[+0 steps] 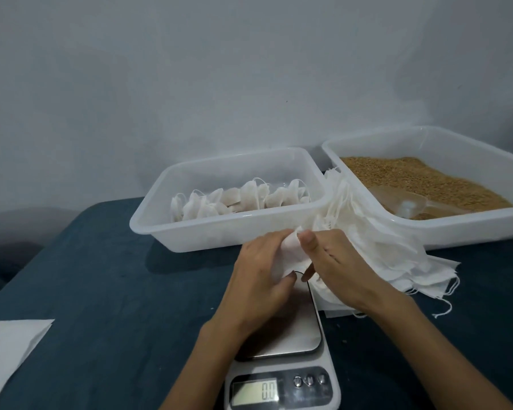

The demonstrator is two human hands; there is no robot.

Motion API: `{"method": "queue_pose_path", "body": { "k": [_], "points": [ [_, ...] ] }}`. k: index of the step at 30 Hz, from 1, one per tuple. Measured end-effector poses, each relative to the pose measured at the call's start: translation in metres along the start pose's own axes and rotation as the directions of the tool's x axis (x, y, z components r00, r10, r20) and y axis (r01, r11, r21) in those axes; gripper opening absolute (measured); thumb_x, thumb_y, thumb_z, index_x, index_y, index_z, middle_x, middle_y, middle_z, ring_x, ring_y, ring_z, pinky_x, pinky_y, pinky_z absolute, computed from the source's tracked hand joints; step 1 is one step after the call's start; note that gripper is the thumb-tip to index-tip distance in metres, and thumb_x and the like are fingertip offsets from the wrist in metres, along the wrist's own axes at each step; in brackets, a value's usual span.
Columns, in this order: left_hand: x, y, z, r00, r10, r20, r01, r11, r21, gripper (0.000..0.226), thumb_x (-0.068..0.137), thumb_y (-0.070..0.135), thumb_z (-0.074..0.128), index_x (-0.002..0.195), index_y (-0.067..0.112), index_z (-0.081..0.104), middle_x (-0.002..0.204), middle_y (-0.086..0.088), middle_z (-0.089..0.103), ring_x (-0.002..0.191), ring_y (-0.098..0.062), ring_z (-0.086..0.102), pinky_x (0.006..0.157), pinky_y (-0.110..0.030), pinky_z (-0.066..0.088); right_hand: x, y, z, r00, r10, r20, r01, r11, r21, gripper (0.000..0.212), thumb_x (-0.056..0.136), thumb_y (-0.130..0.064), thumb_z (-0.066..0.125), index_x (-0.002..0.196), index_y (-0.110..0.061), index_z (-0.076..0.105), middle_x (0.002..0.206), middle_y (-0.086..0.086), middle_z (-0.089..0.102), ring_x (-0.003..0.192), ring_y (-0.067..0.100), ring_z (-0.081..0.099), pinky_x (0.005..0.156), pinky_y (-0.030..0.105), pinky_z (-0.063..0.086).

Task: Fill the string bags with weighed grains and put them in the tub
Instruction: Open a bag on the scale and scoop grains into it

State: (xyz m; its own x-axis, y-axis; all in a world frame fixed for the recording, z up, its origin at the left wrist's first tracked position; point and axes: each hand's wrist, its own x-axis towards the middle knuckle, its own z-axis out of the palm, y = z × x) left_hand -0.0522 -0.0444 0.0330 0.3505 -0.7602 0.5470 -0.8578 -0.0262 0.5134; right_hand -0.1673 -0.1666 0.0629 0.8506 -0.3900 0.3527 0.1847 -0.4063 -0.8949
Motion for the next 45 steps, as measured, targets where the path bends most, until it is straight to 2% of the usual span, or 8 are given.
{"method": "queue_pose_path", "body": {
  "k": [4,9,14,17,21,26,36,45],
  "points": [
    [0.002,0.008,-0.005,0.996,-0.093,0.005,0.091,0.966,-0.241,0.048,0.079,0.003,0.063,0.122,0.023,0.063,0.108,0.013,0.069,0.101,-0.012,0.066,0.085,-0.023,0.050,0.000,-0.024,-0.026,0.995,0.029,0.090,-0.014,0.988,-0.156,0.102,0.071,-0.099,0.024,0.094,-0.016,0.078,0.084,0.000,0.075,0.063,0.017,0.073,0.058,0.037,0.059],
    [-0.001,0.022,0.000,0.981,-0.176,0.078,0.193,0.893,-0.407,0.043,0.086,0.026,0.076,0.125,0.029,0.059,0.114,0.009,0.072,0.109,-0.018,0.069,0.093,-0.044,0.057,0.005,-0.073,-0.038,0.951,0.174,0.256,-0.073,0.929,-0.364,0.112,0.056,-0.105,0.023,0.098,-0.016,0.077,0.089,-0.023,0.072,0.058,0.018,0.073,0.057,0.033,0.060],
    [0.001,0.025,-0.001,0.956,-0.280,0.084,0.272,0.747,-0.606,0.025,0.092,0.027,0.080,0.111,0.024,0.064,0.103,0.001,0.073,0.100,-0.018,0.071,0.084,-0.047,0.062,0.026,-0.106,-0.038,0.900,0.200,0.388,-0.031,0.916,-0.399,0.092,0.077,-0.090,0.027,0.098,-0.017,0.078,0.090,-0.001,0.078,0.059,0.023,0.074,0.050,0.027,0.055],
    [0.001,0.025,-0.004,0.949,-0.310,0.066,0.271,0.688,-0.673,0.026,0.085,0.018,0.082,0.104,0.020,0.063,0.087,-0.002,0.069,0.081,-0.013,0.066,0.071,-0.029,0.058,0.043,-0.102,-0.071,0.975,0.057,0.215,0.022,0.937,-0.348,0.072,0.092,-0.076,0.037,0.092,-0.016,0.077,0.085,-0.001,0.079,0.058,0.026,0.073,0.047,0.026,0.053],
    [0.000,0.028,-0.003,0.938,-0.337,0.079,0.290,0.640,-0.711,0.039,0.081,0.009,0.085,0.111,0.018,0.062,0.086,-0.003,0.069,0.082,-0.014,0.067,0.077,-0.033,0.058,0.063,-0.039,-0.151,0.989,0.002,-0.146,-0.097,0.756,-0.647,0.030,0.093,-0.051,0.063,0.090,-0.024,0.076,0.081,-0.003,0.077,0.062,0.010,0.071,0.058,0.027,0.056],
    [0.000,0.030,-0.002,0.929,-0.361,0.076,0.295,0.603,-0.741,0.042,0.075,0.019,0.085,0.112,0.018,0.064,0.091,-0.007,0.072,0.082,-0.015,0.069,0.070,-0.029,0.056,0.060,0.052,-0.232,0.823,0.509,-0.251,-0.417,0.242,-0.876,0.066,0.079,-0.054,0.079,0.128,-0.012,0.060,0.123,0.004,0.067,0.098,0.019,0.058,0.087,0.032,0.046],
    [-0.001,0.028,0.000,0.915,-0.400,0.061,0.319,0.619,-0.717,0.036,0.074,0.022,0.084,0.106,0.021,0.066,0.088,-0.007,0.073,0.079,-0.017,0.068,0.071,-0.034,0.058,0.070,0.095,-0.249,0.764,0.558,-0.324,-0.395,0.008,-0.919,0.045,0.075,-0.056,0.081,0.082,-0.017,0.060,0.084,0.000,0.063,0.075,0.017,0.058,0.063,0.032,0.044],
    [0.001,0.029,-0.001,0.902,-0.428,0.059,0.329,0.590,-0.737,0.034,0.072,0.019,0.084,0.101,0.023,0.067,0.086,-0.006,0.073,0.078,-0.016,0.068,0.067,-0.024,0.055,0.065,0.087,-0.278,0.792,0.298,-0.533,-0.543,-0.057,-0.838,0.024,0.087,-0.030,0.072,0.089,-0.014,0.054,0.079,0.002,0.056,0.078,0.023,0.059,0.065,0.033,0.048]
  ]
}}
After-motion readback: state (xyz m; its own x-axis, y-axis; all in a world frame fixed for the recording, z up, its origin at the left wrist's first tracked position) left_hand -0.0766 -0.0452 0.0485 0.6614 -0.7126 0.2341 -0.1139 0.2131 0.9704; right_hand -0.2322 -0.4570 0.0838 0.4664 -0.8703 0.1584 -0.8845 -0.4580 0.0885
